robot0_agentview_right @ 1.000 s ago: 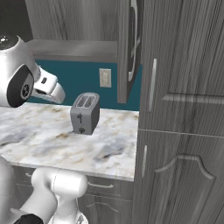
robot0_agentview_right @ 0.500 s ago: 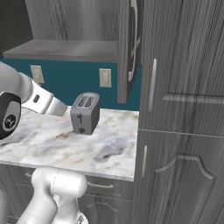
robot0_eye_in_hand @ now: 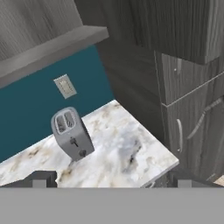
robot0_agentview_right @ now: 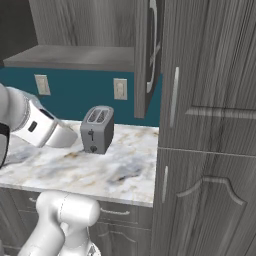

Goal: Open the cabinet and move the ladle to the pot. Then close the cabinet.

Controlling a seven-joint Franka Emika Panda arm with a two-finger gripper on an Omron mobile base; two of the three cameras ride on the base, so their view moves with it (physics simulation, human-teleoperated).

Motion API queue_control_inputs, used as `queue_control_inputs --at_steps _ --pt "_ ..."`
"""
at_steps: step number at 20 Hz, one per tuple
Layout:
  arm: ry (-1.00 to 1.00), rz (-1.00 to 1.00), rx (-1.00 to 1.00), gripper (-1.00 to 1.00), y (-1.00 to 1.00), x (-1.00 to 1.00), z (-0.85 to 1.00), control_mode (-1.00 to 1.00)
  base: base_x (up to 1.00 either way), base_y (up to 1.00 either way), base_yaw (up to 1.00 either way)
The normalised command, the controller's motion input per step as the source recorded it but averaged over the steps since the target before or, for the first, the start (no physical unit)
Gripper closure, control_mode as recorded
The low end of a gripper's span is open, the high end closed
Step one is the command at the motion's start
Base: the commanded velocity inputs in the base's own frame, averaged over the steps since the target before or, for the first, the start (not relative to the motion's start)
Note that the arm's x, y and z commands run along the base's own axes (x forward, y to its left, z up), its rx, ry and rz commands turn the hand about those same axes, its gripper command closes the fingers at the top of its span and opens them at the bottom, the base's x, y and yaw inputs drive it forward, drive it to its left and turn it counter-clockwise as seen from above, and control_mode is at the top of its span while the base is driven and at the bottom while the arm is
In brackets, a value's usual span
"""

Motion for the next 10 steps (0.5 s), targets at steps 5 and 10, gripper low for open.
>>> queue_control_inputs --at_steps 5,10 --pt "0.0 -0.02 0.15 -1.0 -0.48 -0.25 0.34 -1.0 0.0 0.0 0.0" --pt "-0.14 0.0 0.22 -1.0 -0.55 0.0 -0.03 -1.0 0.0 0.0 0.0"
